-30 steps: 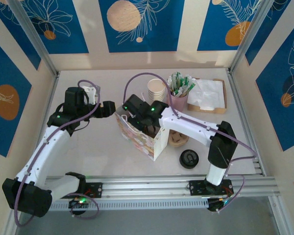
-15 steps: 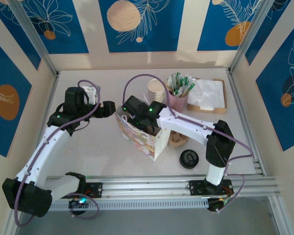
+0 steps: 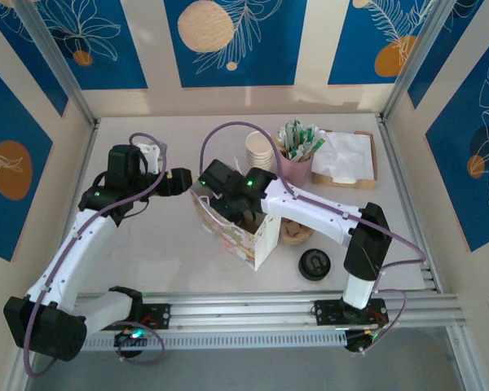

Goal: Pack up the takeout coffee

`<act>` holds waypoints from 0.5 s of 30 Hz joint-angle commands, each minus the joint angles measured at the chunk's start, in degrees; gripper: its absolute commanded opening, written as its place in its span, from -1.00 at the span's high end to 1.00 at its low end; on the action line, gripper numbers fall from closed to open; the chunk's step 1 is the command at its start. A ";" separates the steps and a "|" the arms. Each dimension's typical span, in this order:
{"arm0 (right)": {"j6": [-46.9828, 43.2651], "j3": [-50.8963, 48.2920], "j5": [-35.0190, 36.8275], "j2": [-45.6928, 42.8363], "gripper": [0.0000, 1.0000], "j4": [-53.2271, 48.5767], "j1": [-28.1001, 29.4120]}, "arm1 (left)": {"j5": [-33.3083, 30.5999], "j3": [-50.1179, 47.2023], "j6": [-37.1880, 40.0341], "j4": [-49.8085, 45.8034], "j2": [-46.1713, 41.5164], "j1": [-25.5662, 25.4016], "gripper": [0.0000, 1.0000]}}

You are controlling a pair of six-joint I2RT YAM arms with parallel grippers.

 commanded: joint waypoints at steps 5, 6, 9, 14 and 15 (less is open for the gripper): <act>2.49 -3.89 -1.22 -0.23 0.07 -2.15 -0.59 | 1.12 0.97 -0.49 -0.39 0.28 0.33 -0.65; 2.77 -4.17 -1.51 0.13 0.07 -2.41 -0.79 | 1.12 0.97 -0.49 -0.32 0.30 0.33 -0.65; 3.43 -5.20 -2.46 1.25 0.07 -2.60 -1.24 | 1.13 0.96 -0.48 -0.30 0.32 0.33 -0.65; 3.92 -5.50 -2.56 2.61 0.07 -3.43 -1.42 | 1.19 0.97 -0.49 -0.39 0.32 0.32 -0.65; 3.90 -5.39 -2.49 2.50 0.07 -3.50 -1.43 | 1.14 0.96 -0.42 -0.39 0.31 0.33 -0.65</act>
